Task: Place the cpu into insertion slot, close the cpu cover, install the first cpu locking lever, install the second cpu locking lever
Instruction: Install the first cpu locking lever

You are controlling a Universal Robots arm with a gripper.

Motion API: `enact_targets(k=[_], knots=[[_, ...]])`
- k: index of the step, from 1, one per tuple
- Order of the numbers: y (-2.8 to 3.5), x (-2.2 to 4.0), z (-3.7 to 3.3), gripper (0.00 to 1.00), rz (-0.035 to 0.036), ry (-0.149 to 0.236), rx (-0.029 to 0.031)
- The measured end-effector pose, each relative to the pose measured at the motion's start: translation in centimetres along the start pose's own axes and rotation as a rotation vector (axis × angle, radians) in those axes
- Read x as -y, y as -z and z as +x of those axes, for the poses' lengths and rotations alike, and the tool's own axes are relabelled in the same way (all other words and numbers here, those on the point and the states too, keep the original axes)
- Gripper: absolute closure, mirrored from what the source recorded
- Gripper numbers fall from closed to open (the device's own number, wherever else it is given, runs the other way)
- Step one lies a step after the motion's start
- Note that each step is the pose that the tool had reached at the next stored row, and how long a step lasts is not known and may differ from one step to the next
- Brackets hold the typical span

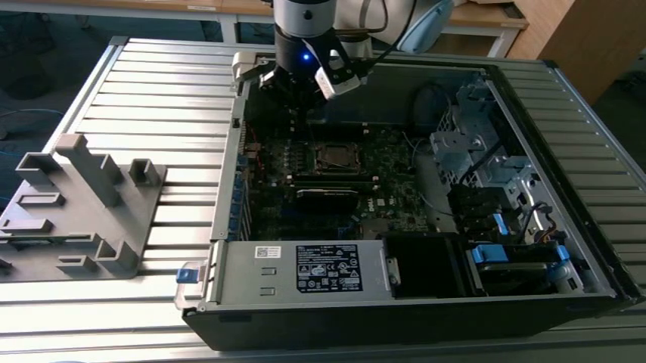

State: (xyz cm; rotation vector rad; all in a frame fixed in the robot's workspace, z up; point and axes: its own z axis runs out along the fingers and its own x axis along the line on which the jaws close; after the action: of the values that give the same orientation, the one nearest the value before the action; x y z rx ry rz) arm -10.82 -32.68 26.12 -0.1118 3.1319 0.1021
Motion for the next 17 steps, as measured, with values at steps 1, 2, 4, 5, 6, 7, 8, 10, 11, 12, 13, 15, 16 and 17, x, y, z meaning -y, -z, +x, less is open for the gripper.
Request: enact_targets(k=[1, 2, 4, 5, 6, 7, 8, 10, 11, 12, 13, 15, 16, 17], knots=[[0.00, -0.01, 0.02, 0.89, -0.0009, 0.000, 0.0001], [0.00, -0.03, 0.04, 0.89, -0.0024, 0.000, 0.0001], [-0.01, -0.06, 0.10, 0.89, -0.0069, 0.000, 0.0002], [-0.05, -0.10, 0.17, 0.89, -0.0136, 0.000, 0.0009], [-0.08, -0.13, 0.18, 0.89, -0.0161, 0.000, 0.0011], [-0.11, -0.15, 0.20, 0.89, -0.0185, 0.000, 0.0012], [-0.15, -0.18, 0.21, 0.89, -0.0207, 0.000, 0.0014], [-0.25, -0.26, 0.22, 0.89, -0.0235, 0.000, 0.0017], [-0.29, -0.30, 0.22, 0.89, -0.0240, 0.000, 0.0017], [-0.33, -0.36, 0.22, 0.89, -0.0245, 0.000, 0.0017], [-0.37, -0.42, 0.21, 0.89, -0.0248, 0.000, 0.0017], [-0.43, -0.56, 0.20, 0.89, -0.0249, 0.000, 0.0017], [-0.44, -0.60, 0.20, 0.89, -0.0248, 0.000, 0.0016], [-0.44, -0.63, 0.18, 0.89, -0.0249, 0.000, 0.0017]])
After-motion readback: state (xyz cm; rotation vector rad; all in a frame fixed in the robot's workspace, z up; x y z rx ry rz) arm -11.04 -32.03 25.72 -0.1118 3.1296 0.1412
